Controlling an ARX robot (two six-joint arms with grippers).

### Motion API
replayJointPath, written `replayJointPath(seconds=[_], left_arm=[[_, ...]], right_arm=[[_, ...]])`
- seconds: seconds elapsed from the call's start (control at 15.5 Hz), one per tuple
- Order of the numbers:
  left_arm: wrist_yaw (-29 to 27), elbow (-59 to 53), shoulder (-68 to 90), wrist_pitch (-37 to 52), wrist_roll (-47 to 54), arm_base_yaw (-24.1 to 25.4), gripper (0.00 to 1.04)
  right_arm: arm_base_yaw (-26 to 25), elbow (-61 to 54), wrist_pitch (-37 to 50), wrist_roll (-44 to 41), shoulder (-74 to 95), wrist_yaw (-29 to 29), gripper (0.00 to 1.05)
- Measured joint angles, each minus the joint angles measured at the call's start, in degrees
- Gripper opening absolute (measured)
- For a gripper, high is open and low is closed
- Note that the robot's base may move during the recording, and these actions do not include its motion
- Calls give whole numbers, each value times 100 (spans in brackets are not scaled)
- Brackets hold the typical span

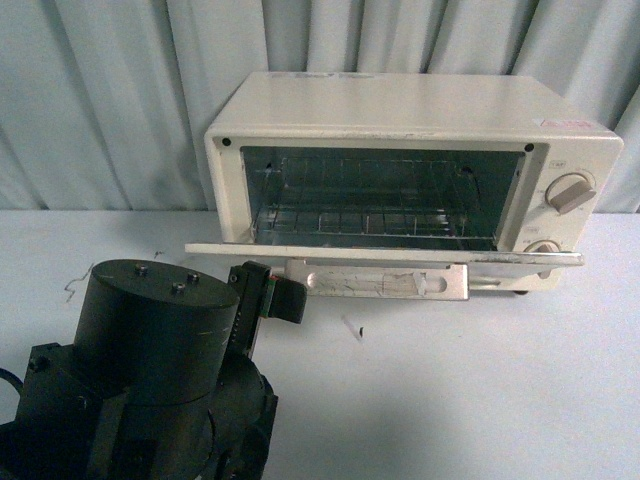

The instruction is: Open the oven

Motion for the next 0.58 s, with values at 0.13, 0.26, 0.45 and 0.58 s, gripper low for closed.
replayJointPath(seconds=[0.13, 0.26, 0.45, 0.58], left_arm=[[-7, 0, 0, -7, 0, 0, 98], [9, 2, 0, 4, 0, -2, 98], [22, 2, 0, 0, -2, -4, 98], [-2, 2, 0, -2, 0, -4, 98]], right_arm=[[63, -396, -1471, 1075, -201, -385, 21], [-280, -393, -1869, 2068, 192, -616, 43], [-1213, -1067, 400, -101, -1757, -3698, 2], [-1209, -1058, 404, -173, -1755, -3703, 2]])
